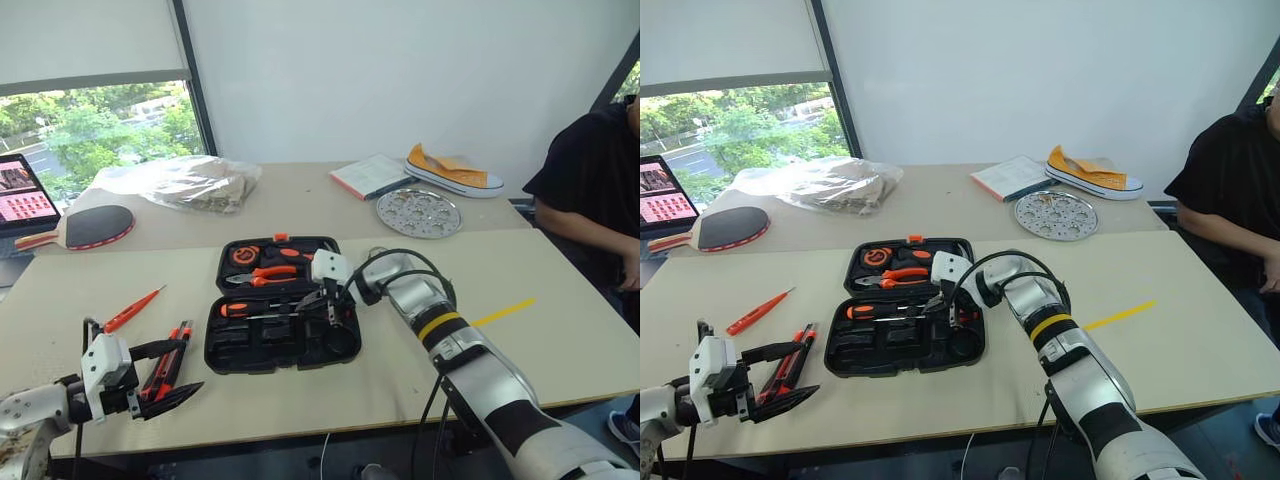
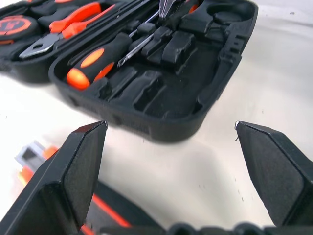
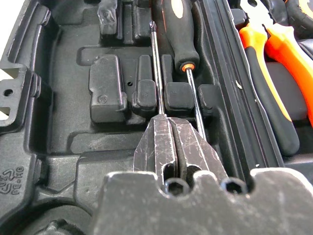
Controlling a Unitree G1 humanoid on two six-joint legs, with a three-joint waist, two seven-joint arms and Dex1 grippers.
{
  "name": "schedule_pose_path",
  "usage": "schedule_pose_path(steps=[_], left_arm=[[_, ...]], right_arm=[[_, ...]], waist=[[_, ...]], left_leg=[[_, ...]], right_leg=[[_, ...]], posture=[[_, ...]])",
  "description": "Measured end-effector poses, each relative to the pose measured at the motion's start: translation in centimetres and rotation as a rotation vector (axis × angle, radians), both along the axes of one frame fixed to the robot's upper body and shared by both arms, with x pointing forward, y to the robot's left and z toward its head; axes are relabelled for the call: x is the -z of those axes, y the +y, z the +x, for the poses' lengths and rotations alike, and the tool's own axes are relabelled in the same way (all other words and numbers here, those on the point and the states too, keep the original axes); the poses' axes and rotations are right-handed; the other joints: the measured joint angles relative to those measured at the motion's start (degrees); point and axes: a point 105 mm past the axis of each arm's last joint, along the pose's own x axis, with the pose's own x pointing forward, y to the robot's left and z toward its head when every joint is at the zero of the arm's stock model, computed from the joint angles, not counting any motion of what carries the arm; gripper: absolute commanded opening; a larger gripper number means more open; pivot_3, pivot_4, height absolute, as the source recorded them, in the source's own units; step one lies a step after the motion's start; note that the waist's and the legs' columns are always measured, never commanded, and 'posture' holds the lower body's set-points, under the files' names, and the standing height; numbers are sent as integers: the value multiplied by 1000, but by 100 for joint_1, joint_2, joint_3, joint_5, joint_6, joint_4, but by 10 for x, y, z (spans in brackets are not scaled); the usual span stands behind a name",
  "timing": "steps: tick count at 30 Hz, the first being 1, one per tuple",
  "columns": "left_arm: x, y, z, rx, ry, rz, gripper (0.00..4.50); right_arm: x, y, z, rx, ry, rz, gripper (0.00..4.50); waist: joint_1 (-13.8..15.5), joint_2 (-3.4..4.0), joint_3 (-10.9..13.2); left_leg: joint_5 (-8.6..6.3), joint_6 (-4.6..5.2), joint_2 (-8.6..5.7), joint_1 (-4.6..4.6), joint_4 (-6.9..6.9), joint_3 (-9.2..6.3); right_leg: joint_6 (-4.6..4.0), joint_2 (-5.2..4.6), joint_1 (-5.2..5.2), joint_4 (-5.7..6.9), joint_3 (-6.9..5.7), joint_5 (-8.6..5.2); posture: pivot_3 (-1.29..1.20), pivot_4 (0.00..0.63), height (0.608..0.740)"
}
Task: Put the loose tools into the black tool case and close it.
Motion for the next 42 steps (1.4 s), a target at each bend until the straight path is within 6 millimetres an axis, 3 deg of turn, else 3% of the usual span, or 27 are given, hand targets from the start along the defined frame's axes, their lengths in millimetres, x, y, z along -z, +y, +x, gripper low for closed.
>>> schedule_pose_path(steps=[1, 4, 9, 15, 20, 23, 25, 28, 30, 33, 37, 42], left_arm=[[-1, 5, -3, -28, -7, -8, 4500], [-5, 27, -13, -150, -28, -34, 4500], [-4, 81, -38, -432, -35, -78, 4500], [6, 129, -61, -710, -29, -106, 4500], [7, 139, -64, -789, -21, -143, 4500], [-1, 137, -48, -777, 6, -208, 4500], [-11, 135, -29, -756, 16, -197, 4500], [-34, 125, 11, -714, 10, -170, 4500], [-40, 115, 39, -674, 46, -141, 4500], [-34, 106, 71, -643, 126, -93, 4500], [-19, 105, 98, -653, 216, -40, 4500], [-19, 108, 125, -690, 220, -8, 4500]], right_arm=[[-1, 2, -5, -21, 13, 50, 48], [-9, -4, -23, -80, 39, 229, 761], [-33, -53, -36, -39, -40, 419, 2483], [-26, -91, -61, 48, -75, 606, 4487], [-23, -117, -72, 151, -84, 665, 4487], [-21, -122, -78, 200, -93, 687, 4487], [-25, -122, -77, 215, -106, 695, 4487], [-36, -118, -77, 206, -147, 701, 4487], [-40, -116, -77, 197, -155, 697, 4487], [-41, -111, -78, 173, -155, 689, 4487], [-43, -112, -77, 177, -160, 675, 4487], [-46, -114, -75, 201, -167, 667, 4487]], waist=[[-1, -2, 0], [20, 2, 2], [85, 1, 2], [141, -2, 2], [197, -4, 2], [227, -9, 4], [263, -10, 4], [287, -15, 1], [288, -15, 1], [236, -16, 0], [140, -20, -2], [161, -23, -3]], left_leg=[[0, 0, 2, -2, 0, -1], [-2, 3, 2, -26, -4, -1], [-11, 18, -2, -48, -3, -5], [-18, 20, 1, -43, -1, -1], [-21, 24, 1, -26, 2, 0], [-26, 35, 1, -17, 5, -1], [-25, 43, -1, -11, 11, -3], [-11, 34, -1, 8, 10, -4], [-9, 31, -4, 22, 9, -3], [13, -6, -5, 27, -1, 2], [12, -5, -1, 4, -4, 11], [-3, 19, -12, -18, -3, 9]], right_leg=[[0, 1, -2, -1, 0, 0], [0, 1, -23, 2, -1, 0], [4, -4, -29, -6, -22, 1], [6, -4, -17, -12, -24, -1], [7, -9, -1, -25, -21, -1], [6, -7, 4, -11, -17, -1], [2, -5, 10, -4, -17, 1], [-6, 2, 23, 1, -13, 8], [-7, 8, 30, 6, -11, 8], [-12, 12, 23, 10, -8, 11], [-12, 21, 2, 15, -6, 11], [-3, 7, -9, 1, -33, 13]], posture=[[0, 150, 740], [0, 150, 740], [0, 150, 740], [0, 150, 740], [0, 150, 740], [0, 150, 740], [0, 150, 740], [0, 150, 740], [0, 150, 740], [0, 150, 740], [0, 150, 740], [0, 150, 740]])
